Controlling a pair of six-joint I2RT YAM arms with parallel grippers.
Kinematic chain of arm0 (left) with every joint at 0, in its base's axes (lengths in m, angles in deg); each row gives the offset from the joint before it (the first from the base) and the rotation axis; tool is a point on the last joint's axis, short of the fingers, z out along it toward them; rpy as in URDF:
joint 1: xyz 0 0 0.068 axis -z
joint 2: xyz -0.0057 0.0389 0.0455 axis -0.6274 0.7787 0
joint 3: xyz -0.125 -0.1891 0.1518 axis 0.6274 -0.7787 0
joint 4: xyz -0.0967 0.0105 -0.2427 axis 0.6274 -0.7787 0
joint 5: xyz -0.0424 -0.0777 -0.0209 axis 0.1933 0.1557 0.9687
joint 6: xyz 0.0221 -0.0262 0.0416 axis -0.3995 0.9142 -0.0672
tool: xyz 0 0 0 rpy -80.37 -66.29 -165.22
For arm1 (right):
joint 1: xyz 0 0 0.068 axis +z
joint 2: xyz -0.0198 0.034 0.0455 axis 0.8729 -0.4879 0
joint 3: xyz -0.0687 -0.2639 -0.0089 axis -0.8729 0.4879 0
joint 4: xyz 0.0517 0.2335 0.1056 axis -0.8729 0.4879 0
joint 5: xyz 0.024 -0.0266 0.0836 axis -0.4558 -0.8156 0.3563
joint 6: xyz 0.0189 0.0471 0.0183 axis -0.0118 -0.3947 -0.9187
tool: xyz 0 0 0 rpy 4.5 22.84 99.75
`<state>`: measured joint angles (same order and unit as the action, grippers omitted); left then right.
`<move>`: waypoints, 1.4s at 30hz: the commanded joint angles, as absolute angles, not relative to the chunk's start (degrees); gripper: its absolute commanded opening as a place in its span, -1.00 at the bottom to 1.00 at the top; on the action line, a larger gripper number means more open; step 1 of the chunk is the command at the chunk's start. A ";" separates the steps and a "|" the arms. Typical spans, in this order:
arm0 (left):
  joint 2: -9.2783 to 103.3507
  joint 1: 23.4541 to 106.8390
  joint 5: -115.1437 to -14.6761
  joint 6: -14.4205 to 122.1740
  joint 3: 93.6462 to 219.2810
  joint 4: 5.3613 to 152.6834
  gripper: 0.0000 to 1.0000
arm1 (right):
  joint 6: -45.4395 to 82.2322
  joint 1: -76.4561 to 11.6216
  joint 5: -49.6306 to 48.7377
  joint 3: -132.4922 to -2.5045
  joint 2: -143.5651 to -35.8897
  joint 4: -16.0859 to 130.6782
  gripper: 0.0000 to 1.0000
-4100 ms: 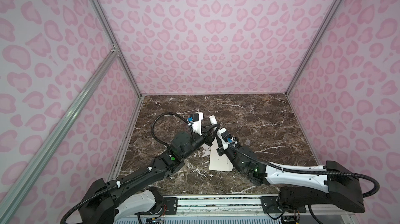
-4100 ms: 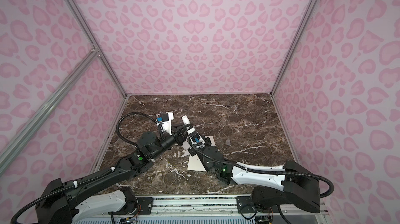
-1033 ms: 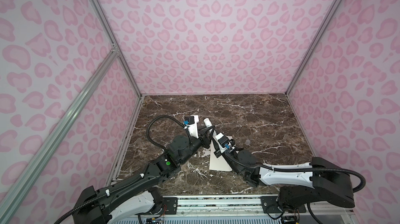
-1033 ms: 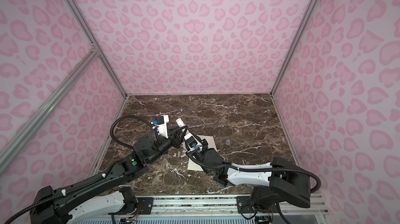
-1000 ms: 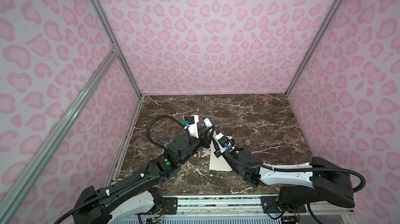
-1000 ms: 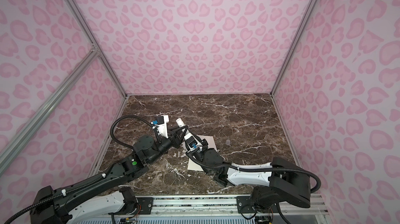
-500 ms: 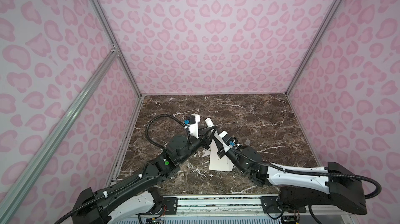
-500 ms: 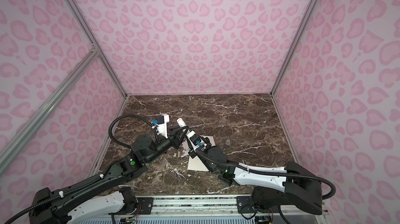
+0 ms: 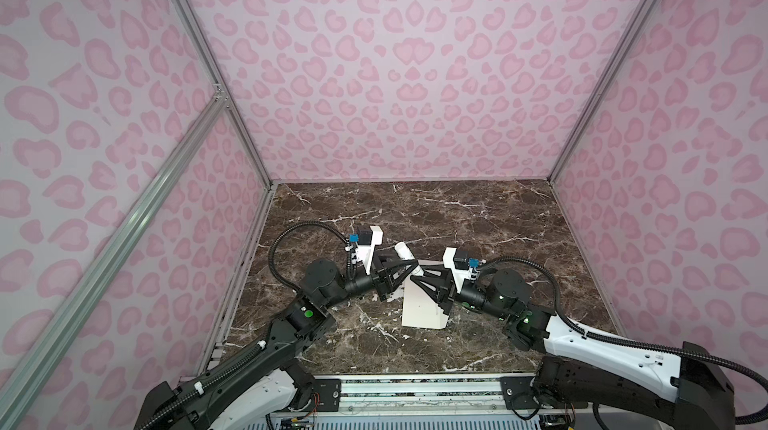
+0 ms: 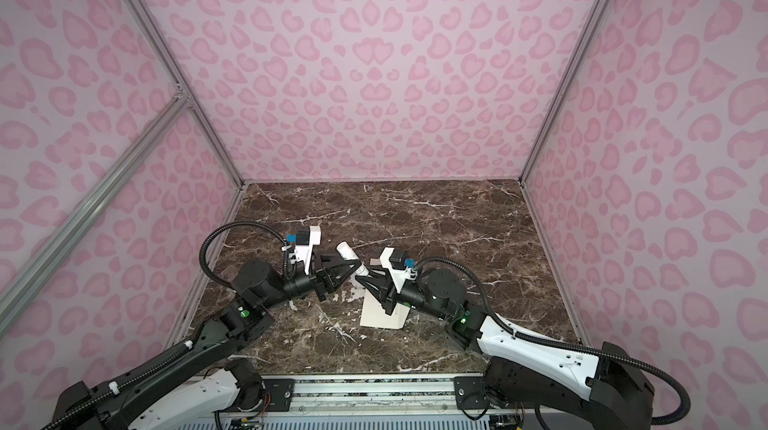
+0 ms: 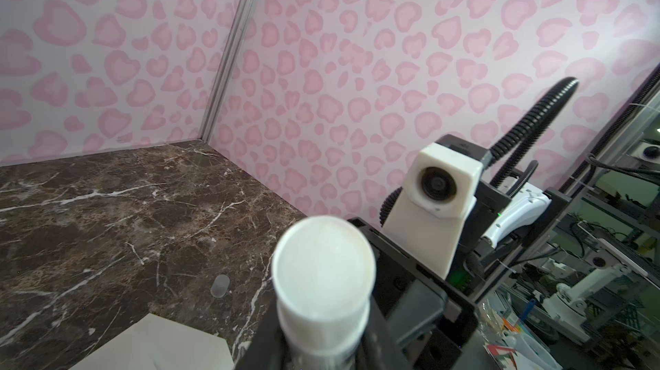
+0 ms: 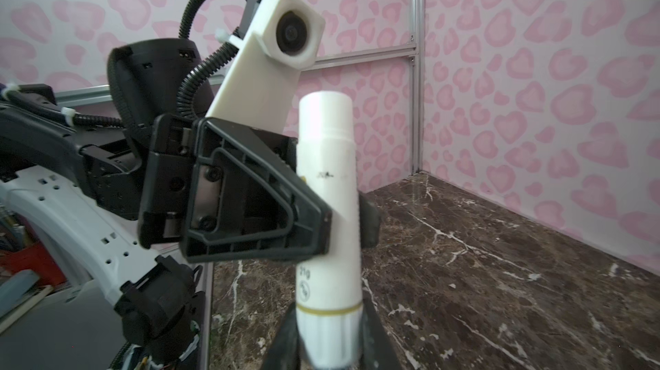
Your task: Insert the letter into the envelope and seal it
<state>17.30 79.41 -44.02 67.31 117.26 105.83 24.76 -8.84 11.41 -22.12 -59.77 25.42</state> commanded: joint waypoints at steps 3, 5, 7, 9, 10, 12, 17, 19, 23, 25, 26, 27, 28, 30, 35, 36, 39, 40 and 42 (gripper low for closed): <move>18.73 78.95 -37.66 67.86 117.03 108.27 -0.92 | 15.89 -12.20 20.66 -21.70 -59.40 21.57 -0.62; 19.17 78.94 -37.37 68.07 117.16 108.97 -0.92 | 14.95 -12.95 22.31 -21.87 -59.91 21.69 -0.61; 19.31 78.94 -37.44 68.12 117.23 109.34 -0.92 | 14.84 -13.47 23.21 -22.32 -60.37 22.37 -0.56; 19.43 78.89 -37.62 68.21 117.34 109.43 -0.92 | 16.37 -13.51 22.66 -22.56 -60.46 24.22 -0.51; 19.39 78.89 -37.84 68.27 117.49 109.44 -0.92 | 17.41 -13.47 21.66 -22.74 -60.33 25.80 -0.47; 19.22 78.85 -39.09 68.47 117.61 109.13 -0.92 | 21.27 -13.23 17.71 -23.17 -59.92 30.13 -0.39; 18.77 78.76 -48.44 68.95 119.35 104.79 -0.92 | 33.28 -10.77 5.42 -21.93 -58.56 36.50 -0.01; 18.80 78.76 -52.31 69.15 120.14 102.97 -0.92 | 34.87 -9.84 -0.27 -20.60 -58.31 35.24 0.03; 18.42 79.09 -58.96 69.70 120.45 101.98 -0.92 | 41.04 -4.18 -14.11 -18.32 -58.50 30.85 0.10; 18.59 79.75 -62.58 69.63 121.05 100.55 -0.92 | 44.09 -1.31 -20.37 -17.75 -59.52 27.22 0.10; 18.89 80.34 -64.20 69.40 121.38 99.89 -0.92 | 45.80 0.00 -23.50 -17.67 -60.40 25.33 0.10; 19.20 80.95 -65.57 69.35 121.88 99.41 -0.92 | 47.32 1.19 -26.00 -17.72 -61.27 23.60 0.10; 19.80 81.66 -66.98 69.52 122.17 99.24 -0.92 | 49.18 2.33 -28.47 -17.81 -62.52 21.44 0.11; 21.22 82.55 -67.89 70.08 122.77 99.74 -0.92 | 51.98 3.76 -31.92 -17.88 -64.86 17.05 0.13; 24.09 84.16 -69.36 71.93 123.39 101.67 -0.92 | 55.87 4.93 -36.86 -18.71 -69.90 8.97 0.18; 24.53 84.30 -69.45 72.20 123.55 101.85 -0.92 | 56.44 5.07 -37.57 -18.75 -70.62 7.29 0.19; 25.39 84.71 -69.10 72.25 124.01 102.14 -0.92 | 57.79 5.03 -39.25 -19.73 -72.74 4.58 0.21; 25.60 84.80 -69.05 72.25 124.18 102.23 -0.92 | 58.08 5.03 -39.45 -20.23 -73.60 4.18 0.21; 25.95 84.91 -69.01 72.29 124.35 102.27 -0.92 | 58.22 5.03 -39.12 -21.14 -75.12 3.77 0.20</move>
<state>25.60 84.75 -68.43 71.73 123.47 99.73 56.56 4.91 -37.13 -20.29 -73.67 8.96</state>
